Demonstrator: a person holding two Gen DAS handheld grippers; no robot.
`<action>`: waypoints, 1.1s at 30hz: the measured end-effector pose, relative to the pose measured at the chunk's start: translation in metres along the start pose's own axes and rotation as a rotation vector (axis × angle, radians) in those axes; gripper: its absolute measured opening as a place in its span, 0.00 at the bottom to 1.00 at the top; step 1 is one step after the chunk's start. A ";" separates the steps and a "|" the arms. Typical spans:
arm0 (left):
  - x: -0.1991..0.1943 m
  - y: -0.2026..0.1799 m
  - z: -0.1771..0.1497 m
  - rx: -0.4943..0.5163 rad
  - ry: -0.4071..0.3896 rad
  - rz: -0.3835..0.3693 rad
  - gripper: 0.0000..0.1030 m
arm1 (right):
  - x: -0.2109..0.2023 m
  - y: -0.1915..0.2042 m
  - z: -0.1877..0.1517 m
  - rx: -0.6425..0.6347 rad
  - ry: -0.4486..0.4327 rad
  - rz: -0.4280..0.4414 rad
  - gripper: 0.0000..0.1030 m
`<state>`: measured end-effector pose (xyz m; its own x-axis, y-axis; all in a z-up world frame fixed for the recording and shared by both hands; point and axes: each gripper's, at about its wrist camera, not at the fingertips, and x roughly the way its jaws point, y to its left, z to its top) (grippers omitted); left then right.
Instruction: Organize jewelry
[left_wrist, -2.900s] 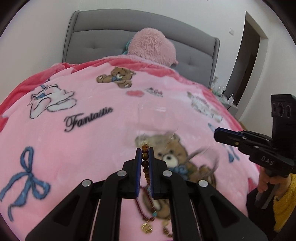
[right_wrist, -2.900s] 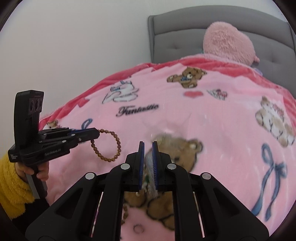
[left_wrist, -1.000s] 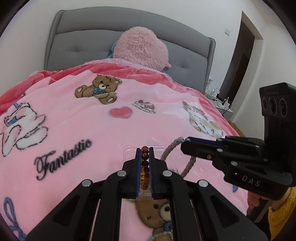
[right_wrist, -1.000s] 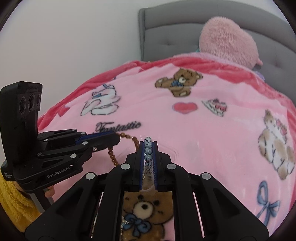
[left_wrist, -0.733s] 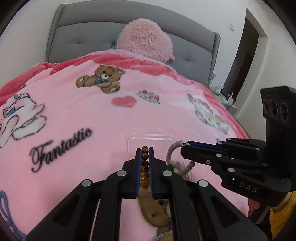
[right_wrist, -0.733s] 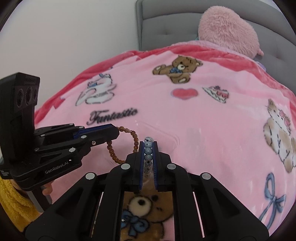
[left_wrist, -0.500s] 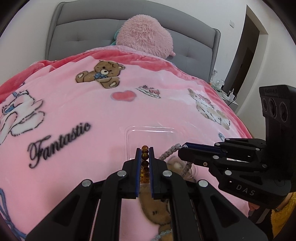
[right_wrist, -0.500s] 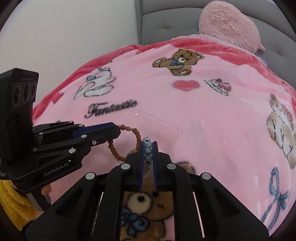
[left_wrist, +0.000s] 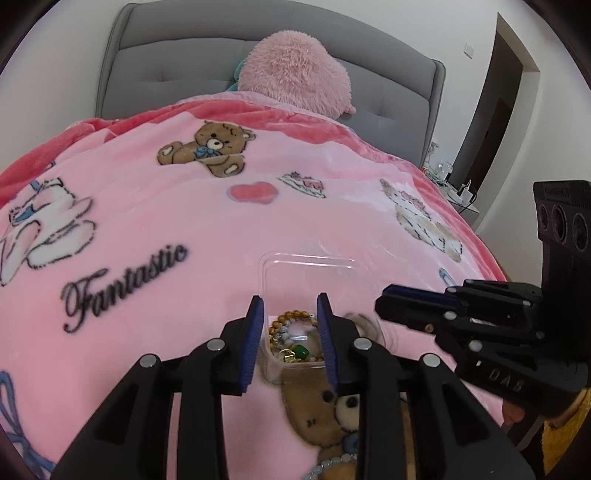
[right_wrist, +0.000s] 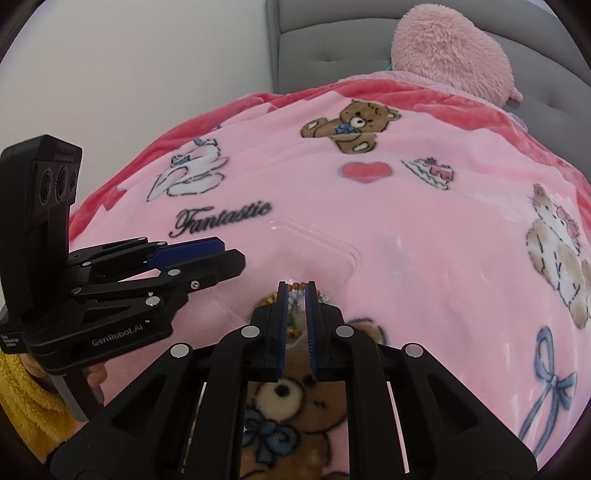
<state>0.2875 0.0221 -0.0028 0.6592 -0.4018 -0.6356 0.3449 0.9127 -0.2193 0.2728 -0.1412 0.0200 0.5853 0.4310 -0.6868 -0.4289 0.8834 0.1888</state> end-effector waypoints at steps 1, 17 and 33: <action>-0.005 0.001 -0.001 0.006 -0.006 -0.002 0.29 | -0.006 0.000 0.000 -0.004 -0.010 0.006 0.10; -0.096 0.010 -0.089 0.066 0.055 0.024 0.79 | -0.092 0.041 -0.107 -0.046 0.109 0.118 0.45; -0.060 -0.010 -0.142 0.167 0.209 0.041 0.53 | -0.066 0.067 -0.169 -0.054 0.294 0.062 0.29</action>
<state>0.1496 0.0473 -0.0673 0.5290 -0.3245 -0.7841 0.4374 0.8961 -0.0758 0.0887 -0.1420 -0.0406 0.3363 0.4050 -0.8502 -0.4978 0.8428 0.2045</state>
